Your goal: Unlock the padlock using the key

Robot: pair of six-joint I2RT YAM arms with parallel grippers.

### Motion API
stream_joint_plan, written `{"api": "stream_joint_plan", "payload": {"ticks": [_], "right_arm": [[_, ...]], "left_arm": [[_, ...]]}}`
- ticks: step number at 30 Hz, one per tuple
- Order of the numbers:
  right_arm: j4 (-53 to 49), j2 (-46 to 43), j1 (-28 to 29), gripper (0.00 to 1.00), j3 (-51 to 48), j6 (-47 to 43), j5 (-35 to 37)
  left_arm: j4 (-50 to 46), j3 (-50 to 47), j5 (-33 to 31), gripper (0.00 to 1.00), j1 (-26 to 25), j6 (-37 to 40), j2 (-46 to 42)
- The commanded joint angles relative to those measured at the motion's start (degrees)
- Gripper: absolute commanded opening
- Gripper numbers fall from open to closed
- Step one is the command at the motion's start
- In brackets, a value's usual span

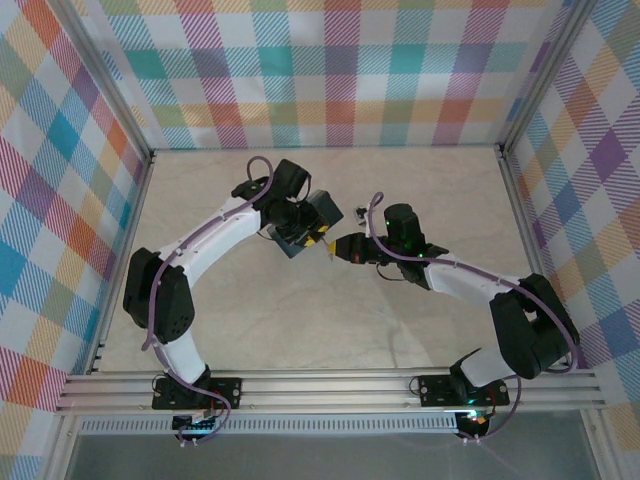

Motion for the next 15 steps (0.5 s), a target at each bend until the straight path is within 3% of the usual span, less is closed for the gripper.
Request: {"api": "stream_joint_plan", "payload": {"ticks": [1,6,15], "right_arm": [[1.9,-0.5,0.3,0.0,1.3,-1.6,1.9],[6.1,1.2,0.3,0.0,1.9,0.3,0.3],[1.6,0.9,0.4,0.0,1.4,-0.4,-0.5]], "left_arm": [[-2.6,3.3,4.2,0.08,-0.6,3.2,0.0],[-1.2,1.3,4.9,0.08,-1.0,2.7,-0.3],[-2.8,1.6,3.7,0.08,1.1,3.6,-0.6]]}}
